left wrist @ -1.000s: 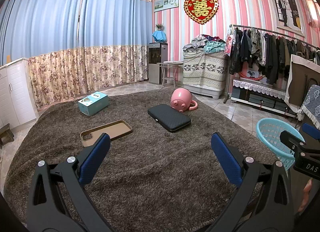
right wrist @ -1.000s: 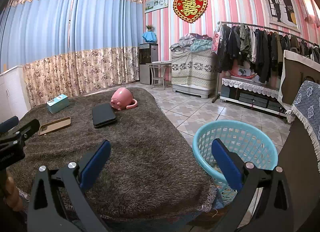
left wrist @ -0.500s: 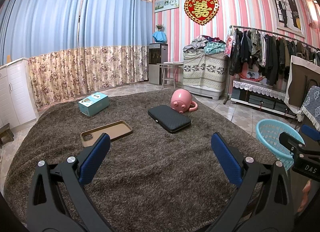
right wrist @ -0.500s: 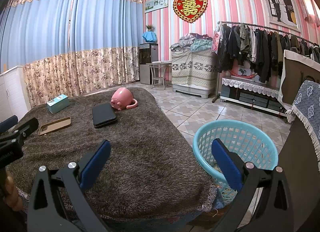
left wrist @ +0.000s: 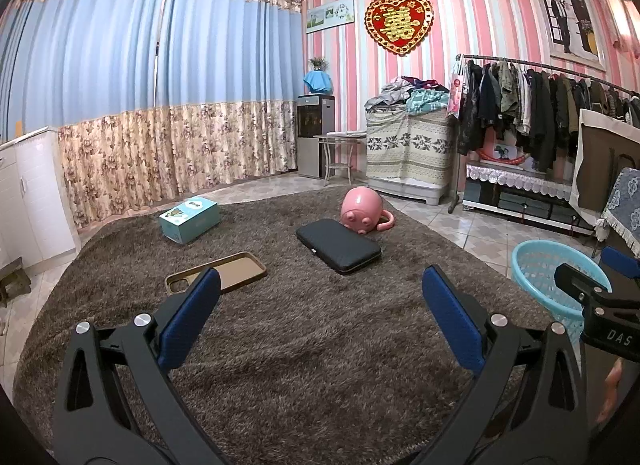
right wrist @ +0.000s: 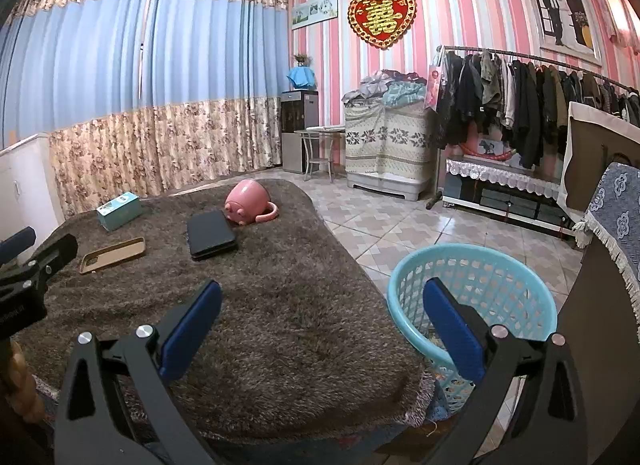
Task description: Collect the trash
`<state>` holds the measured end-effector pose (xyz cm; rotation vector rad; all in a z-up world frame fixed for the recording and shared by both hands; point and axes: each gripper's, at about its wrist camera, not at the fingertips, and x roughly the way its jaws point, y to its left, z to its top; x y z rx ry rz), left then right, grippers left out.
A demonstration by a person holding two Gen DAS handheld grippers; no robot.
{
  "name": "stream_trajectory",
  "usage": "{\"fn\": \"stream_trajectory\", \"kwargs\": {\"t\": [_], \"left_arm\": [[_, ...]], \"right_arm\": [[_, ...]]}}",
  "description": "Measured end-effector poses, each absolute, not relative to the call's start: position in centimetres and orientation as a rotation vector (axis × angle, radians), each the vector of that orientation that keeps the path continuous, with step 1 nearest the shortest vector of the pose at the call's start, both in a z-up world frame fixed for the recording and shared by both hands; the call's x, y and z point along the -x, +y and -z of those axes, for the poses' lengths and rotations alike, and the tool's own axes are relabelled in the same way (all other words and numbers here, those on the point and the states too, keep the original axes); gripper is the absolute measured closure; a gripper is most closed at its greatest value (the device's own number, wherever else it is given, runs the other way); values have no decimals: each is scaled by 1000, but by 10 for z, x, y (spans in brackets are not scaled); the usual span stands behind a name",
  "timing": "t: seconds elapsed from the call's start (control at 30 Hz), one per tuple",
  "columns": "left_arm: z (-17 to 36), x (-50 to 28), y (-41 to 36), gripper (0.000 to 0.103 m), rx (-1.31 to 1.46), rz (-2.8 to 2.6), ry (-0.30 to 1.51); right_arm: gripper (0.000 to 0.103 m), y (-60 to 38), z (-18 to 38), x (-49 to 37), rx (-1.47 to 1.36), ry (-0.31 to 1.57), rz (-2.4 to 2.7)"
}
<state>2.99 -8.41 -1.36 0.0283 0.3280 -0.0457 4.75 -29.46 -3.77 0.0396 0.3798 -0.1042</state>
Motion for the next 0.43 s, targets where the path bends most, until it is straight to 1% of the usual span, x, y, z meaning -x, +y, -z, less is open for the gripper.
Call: {"fn": "stream_trajectory", "kwargs": {"t": [0.43], "left_arm": [[13, -32, -86, 5, -7, 57, 355]], "right_arm": [[4, -295, 39, -46, -41, 380, 105]]}}
